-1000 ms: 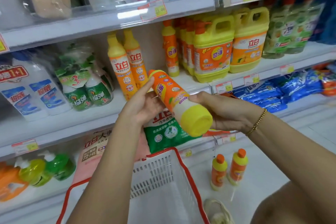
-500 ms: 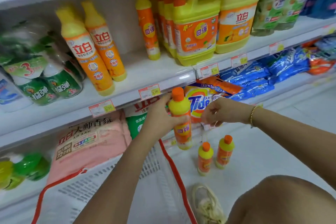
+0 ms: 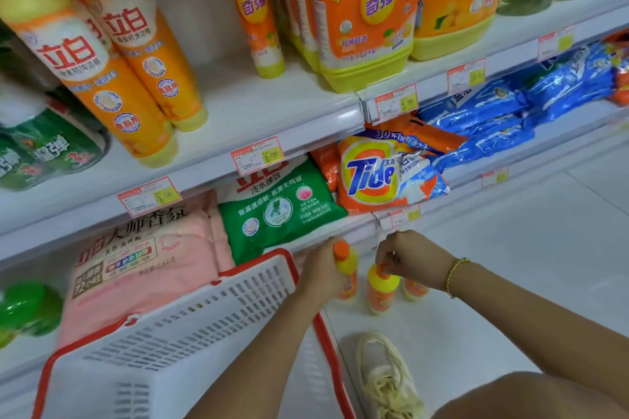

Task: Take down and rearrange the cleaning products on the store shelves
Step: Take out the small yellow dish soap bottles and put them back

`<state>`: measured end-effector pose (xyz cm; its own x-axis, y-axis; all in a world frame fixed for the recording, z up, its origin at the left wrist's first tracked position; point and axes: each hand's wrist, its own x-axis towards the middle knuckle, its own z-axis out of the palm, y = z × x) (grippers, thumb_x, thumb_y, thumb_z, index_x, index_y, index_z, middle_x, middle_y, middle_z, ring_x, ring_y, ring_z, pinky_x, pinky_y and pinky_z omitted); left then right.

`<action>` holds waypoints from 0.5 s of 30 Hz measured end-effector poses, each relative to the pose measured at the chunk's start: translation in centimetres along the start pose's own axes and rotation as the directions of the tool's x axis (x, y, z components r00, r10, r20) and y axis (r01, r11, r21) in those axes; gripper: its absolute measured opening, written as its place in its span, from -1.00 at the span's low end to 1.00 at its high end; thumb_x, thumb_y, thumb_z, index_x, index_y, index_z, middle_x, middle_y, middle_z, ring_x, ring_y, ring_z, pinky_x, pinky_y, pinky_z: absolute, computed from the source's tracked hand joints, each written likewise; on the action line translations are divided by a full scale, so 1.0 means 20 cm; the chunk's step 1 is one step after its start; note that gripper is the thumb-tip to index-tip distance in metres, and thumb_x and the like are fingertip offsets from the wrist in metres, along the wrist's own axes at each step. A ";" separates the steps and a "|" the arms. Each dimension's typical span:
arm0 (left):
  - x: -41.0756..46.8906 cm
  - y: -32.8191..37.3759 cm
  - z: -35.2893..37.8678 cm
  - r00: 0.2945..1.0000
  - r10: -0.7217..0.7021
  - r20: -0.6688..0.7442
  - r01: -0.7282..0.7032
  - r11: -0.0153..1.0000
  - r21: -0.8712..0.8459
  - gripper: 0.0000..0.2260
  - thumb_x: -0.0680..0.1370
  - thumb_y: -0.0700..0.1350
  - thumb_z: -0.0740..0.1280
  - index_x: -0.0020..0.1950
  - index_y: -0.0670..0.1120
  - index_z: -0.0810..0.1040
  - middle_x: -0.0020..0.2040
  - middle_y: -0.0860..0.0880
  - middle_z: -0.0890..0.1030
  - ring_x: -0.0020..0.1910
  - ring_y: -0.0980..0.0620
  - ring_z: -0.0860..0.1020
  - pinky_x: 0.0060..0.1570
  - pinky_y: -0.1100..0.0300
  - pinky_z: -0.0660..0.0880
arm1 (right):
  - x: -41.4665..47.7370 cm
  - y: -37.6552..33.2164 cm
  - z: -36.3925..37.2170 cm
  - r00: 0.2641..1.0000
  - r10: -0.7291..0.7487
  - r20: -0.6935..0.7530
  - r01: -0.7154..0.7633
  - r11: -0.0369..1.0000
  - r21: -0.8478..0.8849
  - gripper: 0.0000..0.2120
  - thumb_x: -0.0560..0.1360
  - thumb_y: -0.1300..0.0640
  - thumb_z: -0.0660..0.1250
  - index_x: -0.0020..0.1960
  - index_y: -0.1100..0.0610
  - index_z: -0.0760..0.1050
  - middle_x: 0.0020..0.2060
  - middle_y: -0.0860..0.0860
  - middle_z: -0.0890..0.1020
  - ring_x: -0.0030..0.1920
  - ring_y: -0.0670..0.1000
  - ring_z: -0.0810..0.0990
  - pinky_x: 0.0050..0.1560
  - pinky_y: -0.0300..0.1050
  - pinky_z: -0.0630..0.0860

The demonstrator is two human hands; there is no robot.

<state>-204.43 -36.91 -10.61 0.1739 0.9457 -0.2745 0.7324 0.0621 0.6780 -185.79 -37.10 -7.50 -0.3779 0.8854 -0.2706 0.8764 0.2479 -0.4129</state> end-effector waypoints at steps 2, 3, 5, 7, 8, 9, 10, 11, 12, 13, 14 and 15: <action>0.02 -0.03 0.04 1.000 0.002 0.007 -0.002 1.000 0.007 -0.58 0.30 -0.33 0.46 0.11 -0.06 0.54 0.02 -0.03 0.63 0.08 -0.04 0.57 0.07 0.13 0.51 | 0.01 0.00 0.01 1.000 0.008 -0.019 -0.008 1.000 0.004 -0.83 0.45 0.20 0.34 0.02 0.11 0.62 -0.07 0.02 0.65 -0.12 -0.07 0.50 -0.17 -0.36 0.27; 0.02 -0.04 0.05 1.000 0.001 0.010 -0.002 1.000 0.021 -0.60 0.30 -0.33 0.46 0.09 -0.05 0.54 0.00 -0.03 0.63 0.06 -0.05 0.57 0.03 0.14 0.51 | 0.01 0.00 0.01 1.000 0.011 -0.024 -0.011 1.000 0.011 -0.83 0.45 0.20 0.34 0.02 0.11 0.62 -0.07 0.01 0.65 -0.13 -0.08 0.50 -0.17 -0.37 0.28; 0.04 -0.05 0.07 1.000 -0.007 0.012 0.006 1.000 0.018 -0.63 0.32 -0.32 0.46 0.05 -0.02 0.52 -0.03 0.00 0.62 0.00 -0.01 0.56 -0.04 0.19 0.49 | 0.02 -0.01 0.02 1.000 0.018 -0.025 -0.017 1.000 0.025 -0.83 0.45 0.22 0.34 0.02 0.11 0.62 -0.06 0.00 0.64 -0.16 -0.11 0.47 -0.23 -0.40 0.29; 0.05 -0.04 0.07 0.999 -0.027 0.021 0.027 1.000 -0.012 -0.66 0.36 -0.31 0.45 0.01 0.02 0.48 -0.04 0.02 0.60 -0.03 0.01 0.54 -0.09 0.22 0.47 | 0.02 -0.03 0.02 0.999 0.028 -0.027 -0.027 0.999 0.033 -0.83 0.45 0.23 0.34 0.01 0.11 0.62 -0.05 0.00 0.64 -0.16 -0.11 0.45 -0.25 -0.43 0.29; 0.05 -0.03 0.07 0.999 -0.033 0.024 0.034 0.999 -0.016 -0.67 0.38 -0.31 0.44 0.01 0.01 0.48 -0.02 0.01 0.60 -0.02 0.00 0.54 -0.08 0.21 0.48 | 0.03 -0.04 0.02 0.999 0.036 -0.026 -0.035 0.999 0.026 -0.83 0.45 0.23 0.34 0.01 0.10 0.62 -0.04 0.00 0.65 -0.14 -0.08 0.48 -0.21 -0.40 0.30; 0.06 -0.03 0.06 0.999 -0.035 0.030 0.035 0.999 -0.008 -0.68 0.38 -0.30 0.45 0.02 0.00 0.49 0.00 -0.01 0.61 0.00 -0.01 0.54 -0.05 0.19 0.49 | 0.03 -0.04 0.02 0.999 0.043 -0.028 -0.043 0.999 0.019 -0.83 0.45 0.24 0.33 0.01 0.10 0.62 -0.04 0.00 0.65 -0.09 -0.05 0.52 -0.16 -0.37 0.32; 0.07 -0.02 0.05 0.999 -0.037 0.039 0.036 0.999 0.009 -0.69 0.37 -0.30 0.46 0.02 -0.02 0.49 0.01 -0.04 0.62 0.01 -0.03 0.55 -0.04 0.17 0.51 | 0.03 -0.05 0.02 0.998 0.052 -0.026 -0.051 0.999 0.011 -0.83 0.45 0.24 0.32 0.01 0.10 0.62 -0.03 0.00 0.65 -0.04 -0.03 0.54 -0.12 -0.35 0.33; 0.07 -0.02 0.04 0.999 -0.033 0.042 0.032 0.999 0.026 -0.69 0.37 -0.31 0.46 0.01 -0.04 0.50 0.01 -0.06 0.62 0.01 -0.04 0.56 -0.03 0.14 0.52 | 0.03 -0.05 0.02 0.998 0.056 -0.024 -0.056 0.998 0.009 -0.83 0.46 0.23 0.32 0.01 0.10 0.62 -0.03 0.01 0.65 -0.01 -0.02 0.55 -0.09 -0.33 0.36; 0.07 -0.02 0.03 0.999 -0.026 0.039 0.024 0.999 0.044 -0.71 0.37 -0.31 0.45 0.00 -0.05 0.51 0.01 -0.08 0.63 0.01 -0.06 0.56 -0.03 0.13 0.53 | 0.03 -0.06 0.02 0.998 0.060 -0.021 -0.060 0.998 0.009 -0.83 0.46 0.23 0.32 0.00 0.10 0.62 -0.03 0.01 0.65 0.00 -0.02 0.56 -0.07 -0.31 0.38; 0.07 -0.03 0.03 0.999 -0.018 0.034 0.016 0.998 0.059 -0.73 0.37 -0.32 0.44 -0.01 -0.06 0.52 0.00 -0.09 0.63 0.01 -0.06 0.56 -0.03 0.12 0.53 | 0.03 -0.06 0.02 0.998 0.062 -0.023 -0.062 0.998 0.011 -0.83 0.46 0.23 0.32 0.00 0.10 0.62 -0.03 0.01 0.65 0.00 -0.02 0.56 -0.06 -0.31 0.39; 0.07 -0.03 0.02 0.999 -0.010 0.031 0.008 0.997 0.076 -0.75 0.38 -0.32 0.42 -0.01 -0.08 0.53 0.01 -0.09 0.63 0.01 -0.06 0.56 -0.02 0.12 0.52 | 0.03 -0.06 0.02 0.997 0.067 -0.023 -0.067 0.998 0.008 -0.83 0.46 0.23 0.32 0.00 0.10 0.62 -0.04 0.01 0.65 0.00 -0.01 0.56 -0.06 -0.30 0.39; 0.06 -0.03 0.02 0.999 -0.001 0.034 -0.002 0.996 0.094 -0.76 0.39 -0.33 0.40 0.00 -0.10 0.55 0.01 -0.09 0.62 0.01 -0.06 0.55 -0.02 0.13 0.51 | 0.03 -0.07 0.02 0.997 0.071 -0.019 -0.071 0.998 0.001 -0.83 0.46 0.23 0.31 0.00 0.10 0.62 -0.04 0.02 0.65 0.00 0.00 0.56 -0.06 -0.29 0.39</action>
<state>-204.49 -35.95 -11.62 0.1954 0.9343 -0.2983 0.7905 0.0299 0.6117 -187.30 -36.98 -7.49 -0.3093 0.9080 -0.2825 0.9006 0.1843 -0.3937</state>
